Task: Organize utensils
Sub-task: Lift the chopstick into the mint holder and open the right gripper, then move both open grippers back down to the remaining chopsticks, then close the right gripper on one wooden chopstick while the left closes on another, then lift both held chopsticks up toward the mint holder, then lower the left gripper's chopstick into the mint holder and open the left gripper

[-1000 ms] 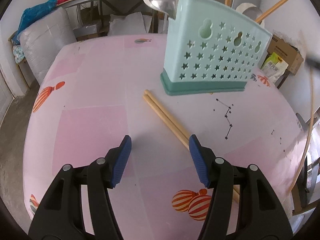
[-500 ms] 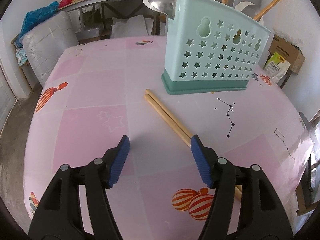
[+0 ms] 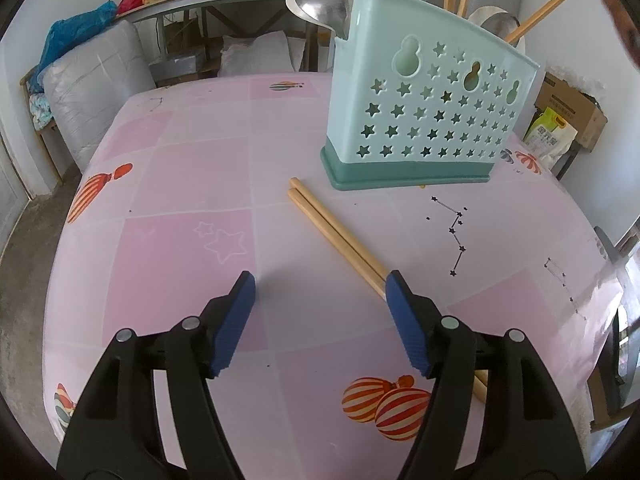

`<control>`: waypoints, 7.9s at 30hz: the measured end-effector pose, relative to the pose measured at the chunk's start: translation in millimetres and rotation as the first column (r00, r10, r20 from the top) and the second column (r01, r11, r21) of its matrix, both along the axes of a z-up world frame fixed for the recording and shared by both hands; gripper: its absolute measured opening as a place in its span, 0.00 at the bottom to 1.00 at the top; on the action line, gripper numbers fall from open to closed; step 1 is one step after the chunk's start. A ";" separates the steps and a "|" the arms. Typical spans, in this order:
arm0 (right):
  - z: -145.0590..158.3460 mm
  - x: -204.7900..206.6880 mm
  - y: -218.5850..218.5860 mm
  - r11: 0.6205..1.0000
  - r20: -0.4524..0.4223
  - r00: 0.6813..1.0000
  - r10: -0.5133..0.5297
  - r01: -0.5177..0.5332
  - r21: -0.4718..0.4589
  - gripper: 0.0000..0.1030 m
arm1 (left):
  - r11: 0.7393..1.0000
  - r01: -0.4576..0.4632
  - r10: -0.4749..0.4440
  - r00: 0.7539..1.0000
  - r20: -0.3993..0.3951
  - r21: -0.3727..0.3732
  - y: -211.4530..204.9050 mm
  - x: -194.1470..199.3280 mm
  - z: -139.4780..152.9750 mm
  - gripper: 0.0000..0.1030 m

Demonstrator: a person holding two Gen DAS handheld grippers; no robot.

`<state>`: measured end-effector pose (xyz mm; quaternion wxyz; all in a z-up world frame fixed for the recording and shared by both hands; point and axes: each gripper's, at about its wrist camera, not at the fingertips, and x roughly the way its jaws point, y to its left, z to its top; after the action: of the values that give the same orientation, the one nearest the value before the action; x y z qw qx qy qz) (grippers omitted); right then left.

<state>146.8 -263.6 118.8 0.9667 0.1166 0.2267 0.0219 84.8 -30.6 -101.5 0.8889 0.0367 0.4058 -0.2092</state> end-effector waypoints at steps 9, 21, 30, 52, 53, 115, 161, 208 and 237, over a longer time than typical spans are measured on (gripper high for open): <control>-5.1 -25.1 -19.7 0.993 -0.013 0.997 -0.081 0.079 -0.090 0.44 | 1.000 -0.001 0.001 1.000 -0.002 -0.006 0.8 0.1 0.1 0.64; -52.8 -141.3 -14.8 1.000 -0.071 0.997 0.008 -0.010 -0.021 0.48 | 1.000 -0.027 0.027 1.000 -0.006 0.012 3.0 2.1 -1.1 0.66; -204.9 -137.8 60.0 0.962 -0.465 0.843 0.270 -0.212 0.174 0.36 | 0.996 -0.086 0.086 0.996 -0.003 0.039 16.7 5.0 -0.9 0.66; -215.7 -113.4 97.9 0.950 -0.509 0.806 0.302 -0.301 0.087 0.17 | 0.995 -0.094 0.094 0.996 -0.006 0.018 19.6 6.2 -2.4 0.67; -217.0 -113.4 99.0 0.950 -0.510 0.806 0.301 -0.302 0.083 0.17 | 0.995 -0.094 0.094 0.996 -0.006 0.018 19.4 6.1 -2.4 0.67; -223.4 -158.8 -1.5 0.985 -0.603 0.796 0.044 0.068 0.162 0.11 | 0.998 0.066 -0.064 0.973 -0.221 0.003 -0.4 -17.8 9.9 0.25; -220.2 -92.8 -13.8 0.996 -0.596 0.803 -0.005 0.058 0.070 0.14 | 0.998 0.057 -0.052 0.978 -0.202 0.022 -26.9 35.3 7.5 0.06; -206.4 -98.3 -29.0 0.989 -0.542 0.839 -0.046 0.113 0.091 0.07 | 0.989 0.031 -0.058 0.980 -0.189 -0.143 -17.8 31.6 28.6 0.05; -142.6 -128.1 -54.1 0.975 -0.378 0.922 -0.088 0.157 0.157 0.07 | 0.883 0.226 -0.171 0.971 0.167 -0.411 -17.1 -13.1 168.5 0.04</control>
<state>18.7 -317.7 -23.8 0.8915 0.2213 0.3933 -0.0401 71.7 -47.7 67.0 0.8729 -0.1044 0.2874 -0.3801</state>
